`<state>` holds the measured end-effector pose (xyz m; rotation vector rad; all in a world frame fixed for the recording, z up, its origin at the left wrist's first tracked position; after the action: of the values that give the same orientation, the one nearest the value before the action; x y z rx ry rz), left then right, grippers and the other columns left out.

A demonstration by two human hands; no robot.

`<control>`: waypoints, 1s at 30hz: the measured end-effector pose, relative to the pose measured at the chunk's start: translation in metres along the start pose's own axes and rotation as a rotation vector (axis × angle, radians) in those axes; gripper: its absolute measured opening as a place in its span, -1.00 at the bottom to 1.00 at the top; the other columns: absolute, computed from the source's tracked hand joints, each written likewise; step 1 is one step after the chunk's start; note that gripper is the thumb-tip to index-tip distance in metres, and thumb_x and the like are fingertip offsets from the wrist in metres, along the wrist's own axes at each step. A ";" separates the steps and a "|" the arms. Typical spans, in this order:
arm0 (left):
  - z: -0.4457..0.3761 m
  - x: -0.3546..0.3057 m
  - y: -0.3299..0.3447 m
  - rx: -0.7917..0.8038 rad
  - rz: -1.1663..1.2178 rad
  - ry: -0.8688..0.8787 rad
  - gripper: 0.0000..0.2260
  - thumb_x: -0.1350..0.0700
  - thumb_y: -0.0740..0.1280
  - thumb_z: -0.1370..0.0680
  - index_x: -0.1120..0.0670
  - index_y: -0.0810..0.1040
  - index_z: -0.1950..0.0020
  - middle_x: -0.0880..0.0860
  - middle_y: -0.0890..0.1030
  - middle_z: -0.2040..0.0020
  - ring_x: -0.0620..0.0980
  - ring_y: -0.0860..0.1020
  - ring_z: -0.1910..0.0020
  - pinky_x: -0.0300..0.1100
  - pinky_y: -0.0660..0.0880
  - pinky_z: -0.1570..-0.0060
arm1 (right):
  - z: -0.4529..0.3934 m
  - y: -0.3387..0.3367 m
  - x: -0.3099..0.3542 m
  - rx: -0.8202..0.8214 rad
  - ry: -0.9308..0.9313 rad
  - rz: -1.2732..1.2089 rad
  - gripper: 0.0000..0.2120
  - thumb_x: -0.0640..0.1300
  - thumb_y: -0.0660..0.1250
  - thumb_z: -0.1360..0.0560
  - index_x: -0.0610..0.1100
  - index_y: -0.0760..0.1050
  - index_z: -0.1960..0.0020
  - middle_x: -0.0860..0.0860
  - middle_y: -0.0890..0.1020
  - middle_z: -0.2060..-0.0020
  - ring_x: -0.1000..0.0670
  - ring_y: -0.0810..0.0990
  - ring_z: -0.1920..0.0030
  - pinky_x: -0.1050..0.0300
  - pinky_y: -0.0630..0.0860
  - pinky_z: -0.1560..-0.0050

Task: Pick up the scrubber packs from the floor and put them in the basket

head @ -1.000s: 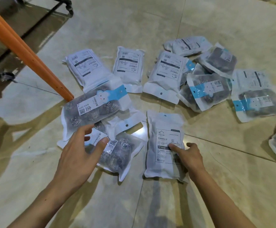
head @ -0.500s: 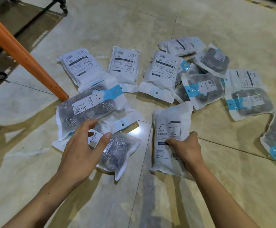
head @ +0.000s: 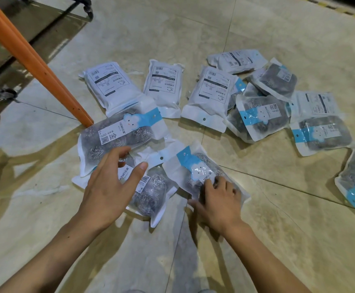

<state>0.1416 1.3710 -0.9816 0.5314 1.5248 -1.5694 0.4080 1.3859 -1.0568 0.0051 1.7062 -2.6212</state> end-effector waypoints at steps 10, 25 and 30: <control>0.005 0.010 0.004 0.010 -0.031 -0.062 -0.57 -0.23 0.36 -0.56 -0.14 0.43 -0.38 -0.10 0.53 -0.29 -0.03 0.54 -0.22 0.09 0.51 -0.22 | -0.055 -0.010 -0.040 0.123 0.184 -0.352 0.00 0.22 0.63 -0.30 -0.03 0.18 -0.53 -0.12 0.50 -0.38 -0.24 0.49 -0.36 -0.17 0.47 -0.30; 0.017 0.131 0.065 -0.386 0.684 -1.038 0.16 -0.34 0.61 0.07 0.00 0.22 -0.40 0.12 0.48 -0.32 0.19 0.57 -0.23 0.07 0.63 0.00 | -0.034 -0.027 -0.063 -0.006 0.180 -1.242 -0.48 -0.17 0.70 -0.27 -0.14 0.62 -0.17 -0.05 0.78 0.08 -0.09 0.78 0.09 -0.17 0.69 -0.06; -0.023 0.182 0.091 -0.352 0.796 -1.012 0.10 -0.23 0.75 0.09 0.10 0.46 -0.35 0.12 0.65 -0.20 0.25 0.68 -0.05 0.23 0.65 -0.03 | -0.031 -0.043 -0.048 -0.023 0.142 -1.305 -0.38 -0.16 0.70 -0.27 -0.16 0.56 -0.26 -0.04 0.78 0.01 -0.06 0.78 0.06 -0.09 0.71 -0.02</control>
<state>0.1105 1.3529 -1.1834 0.0570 0.6272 -0.6964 0.4554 1.4318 -1.0297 -1.3945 2.2487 -3.3645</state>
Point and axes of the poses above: each hand's wrist, its own z-axis away from the middle knuckle, its own y-axis out of the palm, x = y × z, the point moved 4 cm from there along -z, towards the middle knuckle
